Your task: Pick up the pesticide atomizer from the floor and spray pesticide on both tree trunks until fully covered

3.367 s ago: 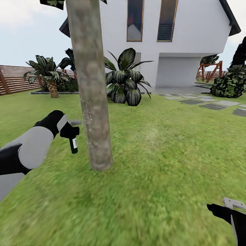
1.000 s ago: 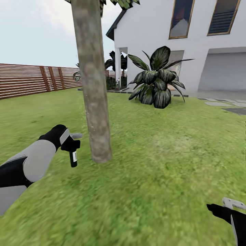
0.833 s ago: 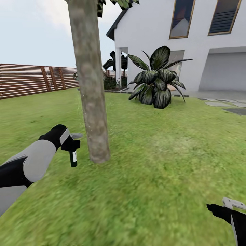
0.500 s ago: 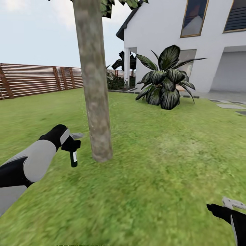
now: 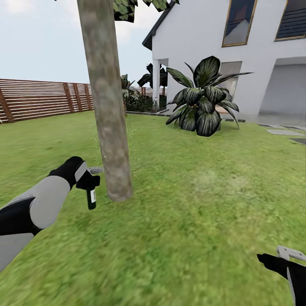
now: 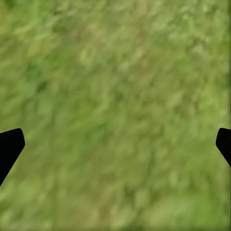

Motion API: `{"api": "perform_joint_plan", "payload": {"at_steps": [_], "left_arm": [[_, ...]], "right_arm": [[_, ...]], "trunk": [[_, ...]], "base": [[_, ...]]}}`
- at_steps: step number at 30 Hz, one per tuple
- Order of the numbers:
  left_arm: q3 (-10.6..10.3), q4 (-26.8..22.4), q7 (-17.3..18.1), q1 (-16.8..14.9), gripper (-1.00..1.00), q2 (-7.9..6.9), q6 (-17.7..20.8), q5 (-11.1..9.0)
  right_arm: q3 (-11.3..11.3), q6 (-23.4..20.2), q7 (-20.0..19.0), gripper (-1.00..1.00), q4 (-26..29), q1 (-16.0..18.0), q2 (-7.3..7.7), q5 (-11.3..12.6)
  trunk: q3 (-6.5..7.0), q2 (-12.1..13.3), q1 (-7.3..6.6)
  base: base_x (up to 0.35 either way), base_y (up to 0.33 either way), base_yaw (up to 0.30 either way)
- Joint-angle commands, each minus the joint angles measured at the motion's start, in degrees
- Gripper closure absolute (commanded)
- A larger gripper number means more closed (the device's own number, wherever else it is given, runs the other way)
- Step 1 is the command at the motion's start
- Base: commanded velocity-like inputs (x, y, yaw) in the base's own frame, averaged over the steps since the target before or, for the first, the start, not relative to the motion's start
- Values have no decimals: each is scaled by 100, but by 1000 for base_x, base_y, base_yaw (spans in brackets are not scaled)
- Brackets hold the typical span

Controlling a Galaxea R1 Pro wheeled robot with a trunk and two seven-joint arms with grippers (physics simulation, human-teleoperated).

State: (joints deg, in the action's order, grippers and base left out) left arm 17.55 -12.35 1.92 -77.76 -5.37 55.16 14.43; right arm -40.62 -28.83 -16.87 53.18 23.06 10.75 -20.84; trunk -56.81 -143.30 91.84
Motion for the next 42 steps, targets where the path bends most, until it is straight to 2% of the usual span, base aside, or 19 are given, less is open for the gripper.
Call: {"api": "perform_joint_plan", "payload": {"at_steps": [1, 4, 7, 13, 17, 22, 26, 29, 31, 32, 34, 36, 38, 42], "left_arm": [[48, -62, 20, -3, 100, 6, 26, 51], [47, -710, 12, -3, 100, 22, 74, 51], [41, -958, 10, -18, 100, 63, 101, 51], [38, -995, 6, -127, 100, 258, 109, 49], [38, -990, 4, -513, 100, 274, 117, 36], [38, -972, 2, -839, 100, 275, 177, 33], [38, -949, 1, -1035, 100, 288, 193, 33], [35, -945, 1, -1115, 100, 370, 190, 39], [2, -945, 1, -1162, 100, 452, 191, 215], [-23, -944, 1, -1206, 100, 504, 194, 535], [-38, -948, 1, -1245, 100, 585, 196, 1333], [-40, -956, 1, -1255, 100, 612, 196, 1824], [-35, -960, 1, -1277, 100, 612, 197, 2031], [-33, -962, 1, -1475, 100, 602, 197, 2099]], "right_arm": [[-16, -17, -52, -100, 8, 5, -3, -61], [-21, -17, -53, -100, 8, 5, -3, -61], [-25, -17, -53, -100, 9, 6, -3, -61], [-25, -17, -53, -100, 14, 6, -1, -61], [-25, -17, -53, -100, 14, 6, -1, -61], [-25, -17, -53, -100, 10, 6, 5, -61], [-25, -17, -53, -100, 9, 4, 6, -61], [-25, -17, -53, -100, 9, 6, 5, -61], [-25, -17, -53, -100, 10, 6, 6, -61], [-25, -17, -53, -100, 9, 6, 6, -61], [-25, -17, -53, -100, 9, 6, 6, -61], [-25, -17, -53, -100, 9, 3, 6, -61], [-25, -17, -53, -100, 9, 5, 6, -61], [-25, -17, -53, -100, 10, 5, 6, -61]], "trunk": [[-6, -2, -1], [-6, -2, -1], [-6, -2, -1], [-6, -2, -1], [-6, -2, -1], [-6, -2, -1], [-6, -2, -1], [-6, -2, -1], [-6, -2, -1], [-6, -2, -1], [-6, -2, -1], [-6, -2, -1], [-6, -2, -1], [-6, -2, -1]], "base": [[0, -4, -12], [0, -1, -4], [0, 0, 0], [0, 0, 0], [0, 0, 0], [0, 0, -27], [0, 0, -140], [0, 0, -24], [0, 0, -6], [0, 0, -2], [0, 0, -1], [0, 0, 0], [0, 0, 0], [0, 0, 0]]}}
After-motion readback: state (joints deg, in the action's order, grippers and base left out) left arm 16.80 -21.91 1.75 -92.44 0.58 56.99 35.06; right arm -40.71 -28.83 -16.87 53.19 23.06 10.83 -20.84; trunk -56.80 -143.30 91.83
